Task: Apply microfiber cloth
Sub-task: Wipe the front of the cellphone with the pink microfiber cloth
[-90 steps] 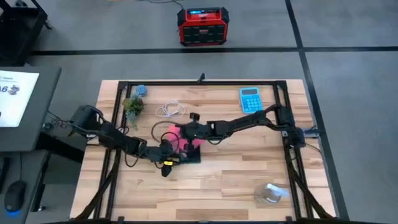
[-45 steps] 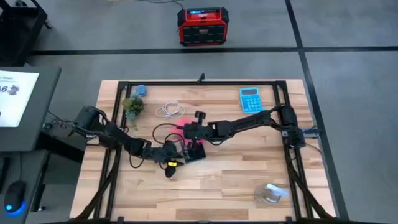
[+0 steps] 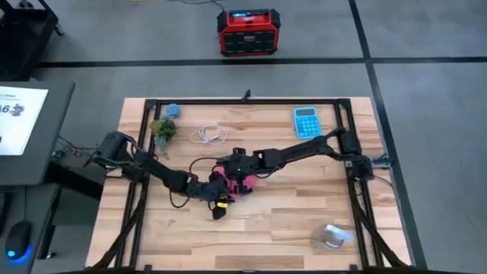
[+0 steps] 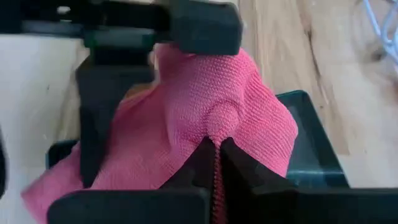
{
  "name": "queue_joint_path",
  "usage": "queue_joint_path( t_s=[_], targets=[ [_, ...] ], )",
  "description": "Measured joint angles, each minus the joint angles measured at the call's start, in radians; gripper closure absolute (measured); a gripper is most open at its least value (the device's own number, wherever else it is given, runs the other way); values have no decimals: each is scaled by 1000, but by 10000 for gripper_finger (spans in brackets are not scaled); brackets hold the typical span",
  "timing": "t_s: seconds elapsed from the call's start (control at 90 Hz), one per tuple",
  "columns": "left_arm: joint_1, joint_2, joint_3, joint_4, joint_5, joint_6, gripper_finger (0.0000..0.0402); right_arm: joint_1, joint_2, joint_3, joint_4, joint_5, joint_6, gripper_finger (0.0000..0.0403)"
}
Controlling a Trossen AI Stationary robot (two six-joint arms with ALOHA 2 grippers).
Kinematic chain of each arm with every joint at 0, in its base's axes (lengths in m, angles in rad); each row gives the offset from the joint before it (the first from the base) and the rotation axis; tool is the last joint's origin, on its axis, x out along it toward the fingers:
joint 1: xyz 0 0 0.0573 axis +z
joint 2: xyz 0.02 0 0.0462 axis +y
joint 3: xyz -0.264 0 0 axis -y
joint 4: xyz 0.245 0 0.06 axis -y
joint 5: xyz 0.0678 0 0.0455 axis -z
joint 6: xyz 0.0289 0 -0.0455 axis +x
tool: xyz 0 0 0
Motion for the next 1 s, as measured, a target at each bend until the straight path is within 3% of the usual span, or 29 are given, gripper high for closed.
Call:
queue_joint_path(
  t_s=[0.133, 0.189, 0.267, 0.389, 0.444, 0.522, 0.633, 0.711, 0.878, 0.944, 1.0],
  targets=[
    [-3, 20, 0, 11, -2, -18, 233, -22, 5, -1, 11, 150, 84, 403],
    [-3, 20, -2, 8, -3, -18, 233, -28, 4, -1, 13, 162, 86, 403],
    [-4, 13, -2, 0, 2, -17, 233, -30, -9, -1, -9, 67, 54, 403],
    [-2, 14, -2, -5, 29, -18, 233, -16, -17, 2, -62, -185, -13, 403],
    [-2, 14, -2, -3, 30, -18, 233, -2, -15, 1, -74, -230, -49, 403],
    [-2, 14, -3, -1, 28, -19, 233, 6, -13, -1, -46, -170, -45, 403],
    [-3, 15, -3, -1, 34, -27, 233, -24, -14, 0, -2, 41, 64, 403],
    [-2, 15, -3, -2, 21, -27, 233, -46, -14, 0, -25, 68, 114, 403],
    [-6, 16, -4, -4, 36, -26, 233, -75, -15, 0, -61, -235, 90, 403],
    [-6, 16, -5, -4, 39, -25, 233, -73, -15, -8, -62, -266, 60, 403],
    [-6, 16, -5, -2, 37, -25, 233, -71, -15, -10, -56, -227, 59, 403]
  ],
)
